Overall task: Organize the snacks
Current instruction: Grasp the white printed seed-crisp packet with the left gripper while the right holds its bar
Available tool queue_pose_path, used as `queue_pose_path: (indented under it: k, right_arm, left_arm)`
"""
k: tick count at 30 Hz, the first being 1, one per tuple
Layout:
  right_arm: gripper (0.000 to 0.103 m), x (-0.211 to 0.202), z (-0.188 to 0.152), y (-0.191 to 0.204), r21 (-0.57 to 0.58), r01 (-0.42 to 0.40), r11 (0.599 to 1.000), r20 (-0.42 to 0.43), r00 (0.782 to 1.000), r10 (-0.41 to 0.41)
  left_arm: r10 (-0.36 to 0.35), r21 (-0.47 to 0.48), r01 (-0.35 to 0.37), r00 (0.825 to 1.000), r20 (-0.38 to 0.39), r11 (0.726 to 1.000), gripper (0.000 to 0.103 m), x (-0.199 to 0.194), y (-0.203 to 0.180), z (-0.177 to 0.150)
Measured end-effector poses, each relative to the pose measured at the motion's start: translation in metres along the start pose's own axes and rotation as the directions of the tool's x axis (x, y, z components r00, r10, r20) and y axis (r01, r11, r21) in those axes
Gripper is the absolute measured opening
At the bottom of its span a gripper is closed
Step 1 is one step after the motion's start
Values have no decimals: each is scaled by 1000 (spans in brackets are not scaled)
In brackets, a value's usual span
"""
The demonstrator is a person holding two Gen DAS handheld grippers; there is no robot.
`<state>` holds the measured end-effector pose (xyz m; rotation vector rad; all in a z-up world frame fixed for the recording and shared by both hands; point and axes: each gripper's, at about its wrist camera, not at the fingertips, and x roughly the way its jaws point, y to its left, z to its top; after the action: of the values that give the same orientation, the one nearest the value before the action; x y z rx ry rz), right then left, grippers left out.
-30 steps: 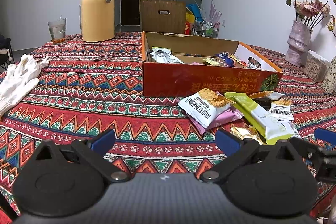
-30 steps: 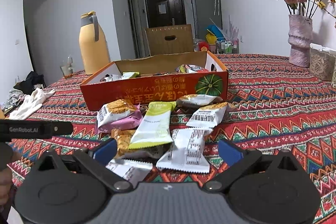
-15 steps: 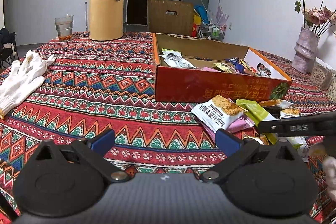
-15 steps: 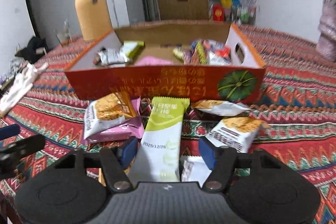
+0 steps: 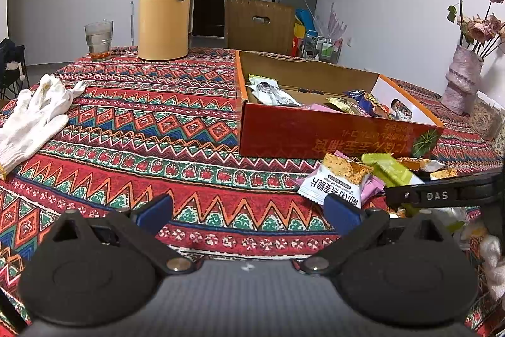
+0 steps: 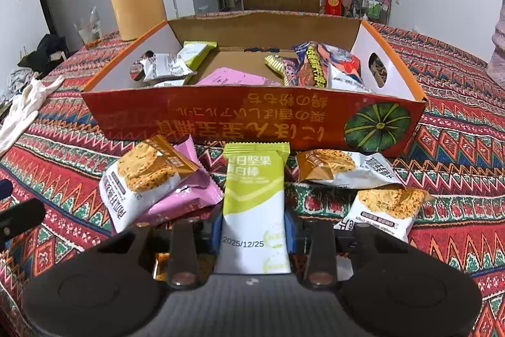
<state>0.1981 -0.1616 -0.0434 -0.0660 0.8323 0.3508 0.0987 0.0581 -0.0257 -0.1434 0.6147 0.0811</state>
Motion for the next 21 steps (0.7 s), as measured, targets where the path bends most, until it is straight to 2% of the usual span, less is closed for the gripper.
queue_pose_path:
  k: [5,12,21]
  right_arm:
    - [35,-31,-8,1,-1,-6,1000,140,990,6]
    - [36,-63,-23,-13,95,-36,995,327,945,3]
    - [36,-65,-33,-45,200,10,980,406,909,-92]
  left_arm:
    - [4,17,-4,1000,-4,1000,103,1,-2,3]
    - [28,74,-27,1000,-10,997,103,11,-13,15]
    - [-22,169,29,999,-46,985,103,33,-44,33]
